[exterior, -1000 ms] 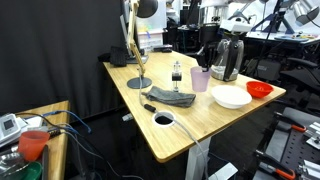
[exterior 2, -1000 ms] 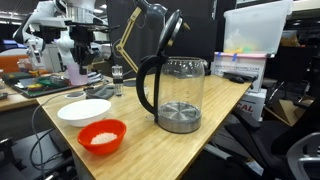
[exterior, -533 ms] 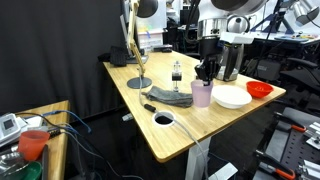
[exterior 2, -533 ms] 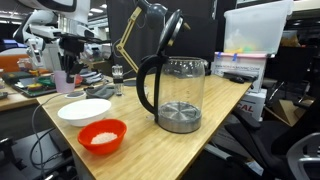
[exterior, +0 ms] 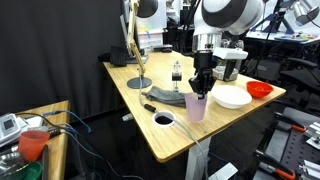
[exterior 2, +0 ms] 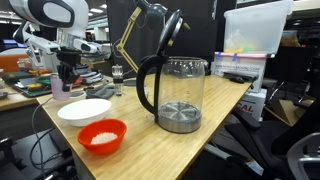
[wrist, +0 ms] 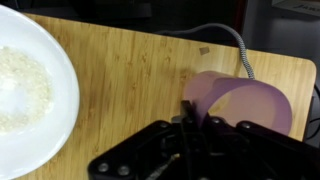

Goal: Move the cup towards the left edge of the table

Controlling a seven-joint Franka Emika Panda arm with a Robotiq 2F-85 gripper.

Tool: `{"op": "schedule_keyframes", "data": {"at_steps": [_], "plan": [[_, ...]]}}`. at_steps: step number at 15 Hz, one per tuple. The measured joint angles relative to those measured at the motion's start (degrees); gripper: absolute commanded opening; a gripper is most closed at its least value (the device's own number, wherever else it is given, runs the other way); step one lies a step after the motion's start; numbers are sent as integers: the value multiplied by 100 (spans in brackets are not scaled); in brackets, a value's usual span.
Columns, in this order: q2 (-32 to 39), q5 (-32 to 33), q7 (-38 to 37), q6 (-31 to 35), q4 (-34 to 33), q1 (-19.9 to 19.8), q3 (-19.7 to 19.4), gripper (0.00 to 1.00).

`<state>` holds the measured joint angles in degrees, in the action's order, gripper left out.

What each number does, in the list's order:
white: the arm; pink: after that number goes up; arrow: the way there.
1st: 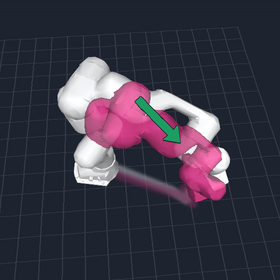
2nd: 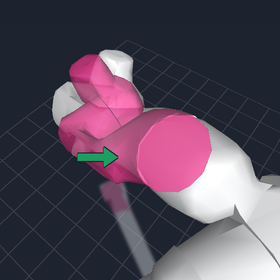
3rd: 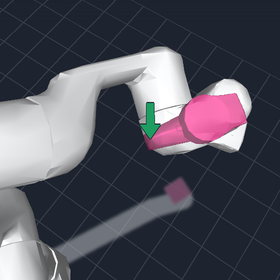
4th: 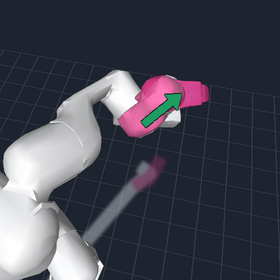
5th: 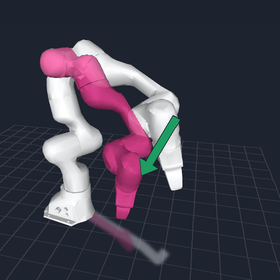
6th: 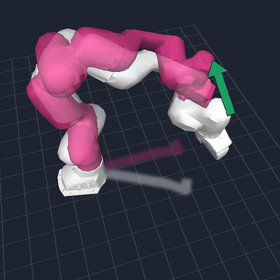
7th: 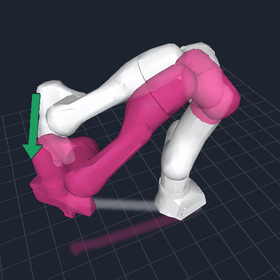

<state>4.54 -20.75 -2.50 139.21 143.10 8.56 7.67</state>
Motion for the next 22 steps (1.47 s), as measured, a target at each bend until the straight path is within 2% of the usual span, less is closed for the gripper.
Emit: {"op": "schedule_keyframes", "data": {"at_steps": [3,4,5,6,12,15,20,22], "plan": [[210,58,0,323,-1,16,73,1],[238,87,0,370,-2,19,93,30],[245,101,0,390,-1,20,108,31],[243,131,0,408,-2,20,112,37],[133,226,-18,478,-3,11,98,80],[-86,220,-9,470,-6,10,98,98],[-553,64,65,59,-13,12,102,100],[-533,67,63,68,1,12,102,100]]}}
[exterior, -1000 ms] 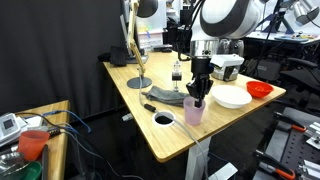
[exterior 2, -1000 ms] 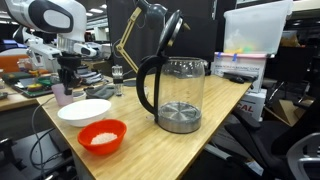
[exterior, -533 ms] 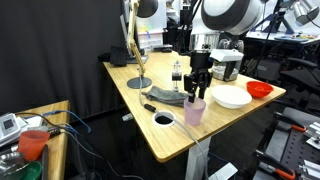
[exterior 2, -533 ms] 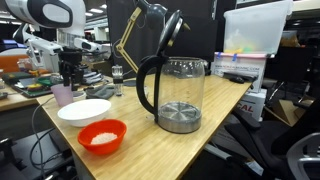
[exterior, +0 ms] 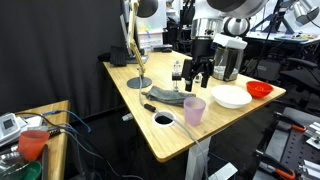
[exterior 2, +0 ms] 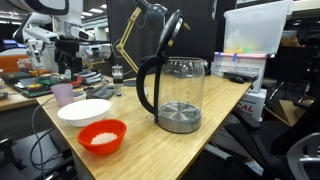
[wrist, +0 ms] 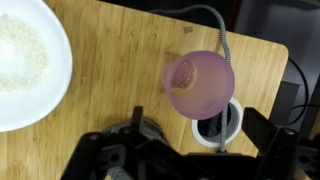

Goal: Move the cup towards the left edge of the table

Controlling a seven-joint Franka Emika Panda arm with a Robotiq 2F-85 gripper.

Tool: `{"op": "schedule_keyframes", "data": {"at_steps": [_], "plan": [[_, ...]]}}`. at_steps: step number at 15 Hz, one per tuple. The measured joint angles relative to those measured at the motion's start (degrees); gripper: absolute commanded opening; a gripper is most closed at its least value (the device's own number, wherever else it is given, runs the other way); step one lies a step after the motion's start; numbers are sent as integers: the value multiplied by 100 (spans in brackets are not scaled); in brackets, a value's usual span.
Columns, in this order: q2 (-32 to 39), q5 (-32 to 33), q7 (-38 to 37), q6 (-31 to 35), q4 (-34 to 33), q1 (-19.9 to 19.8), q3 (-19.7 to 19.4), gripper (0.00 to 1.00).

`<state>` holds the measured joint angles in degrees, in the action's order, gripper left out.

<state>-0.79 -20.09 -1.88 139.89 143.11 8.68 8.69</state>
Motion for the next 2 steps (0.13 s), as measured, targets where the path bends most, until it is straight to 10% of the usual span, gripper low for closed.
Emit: {"op": "schedule_keyframes", "data": {"at_steps": [2], "plan": [[38,0,0,5,0,0,0,100]]}}
